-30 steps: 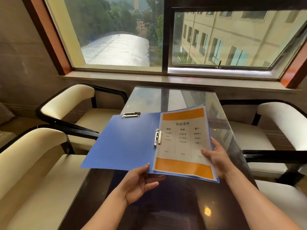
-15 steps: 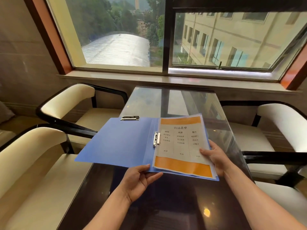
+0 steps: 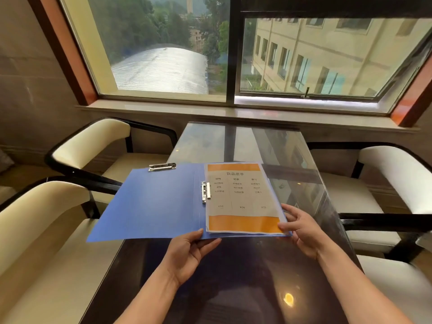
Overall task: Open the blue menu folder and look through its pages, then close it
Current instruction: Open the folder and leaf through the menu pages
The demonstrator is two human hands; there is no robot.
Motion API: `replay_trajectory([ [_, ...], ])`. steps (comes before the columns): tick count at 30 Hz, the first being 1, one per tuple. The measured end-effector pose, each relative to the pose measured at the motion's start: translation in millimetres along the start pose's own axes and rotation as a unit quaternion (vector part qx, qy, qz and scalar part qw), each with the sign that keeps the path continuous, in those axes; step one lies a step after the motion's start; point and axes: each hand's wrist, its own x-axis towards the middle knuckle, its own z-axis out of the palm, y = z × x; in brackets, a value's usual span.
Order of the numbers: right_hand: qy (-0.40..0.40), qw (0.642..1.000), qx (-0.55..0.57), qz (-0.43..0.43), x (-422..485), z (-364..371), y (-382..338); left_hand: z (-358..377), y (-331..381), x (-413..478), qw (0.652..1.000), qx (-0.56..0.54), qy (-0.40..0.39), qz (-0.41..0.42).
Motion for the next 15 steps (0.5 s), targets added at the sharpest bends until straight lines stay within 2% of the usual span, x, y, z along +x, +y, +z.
replay_trajectory([
  [5, 0.043, 0.997, -0.033, -0.047, -0.9, 2.4, 6.3, 3.5, -0.2, 1.0, 1.000, 0.012, -0.006, 0.017],
  [8, 0.057, 0.996, -0.014, -0.071, 0.3, 3.6, 7.1, 7.1, -2.6, 1.9, 0.999, 0.008, -0.011, 0.031],
  [15, 0.080, 0.995, -0.020, -0.060, 5.4, -1.4, 25.8, -0.3, -15.0, 2.8, 0.999, -0.016, 0.030, 0.014],
])
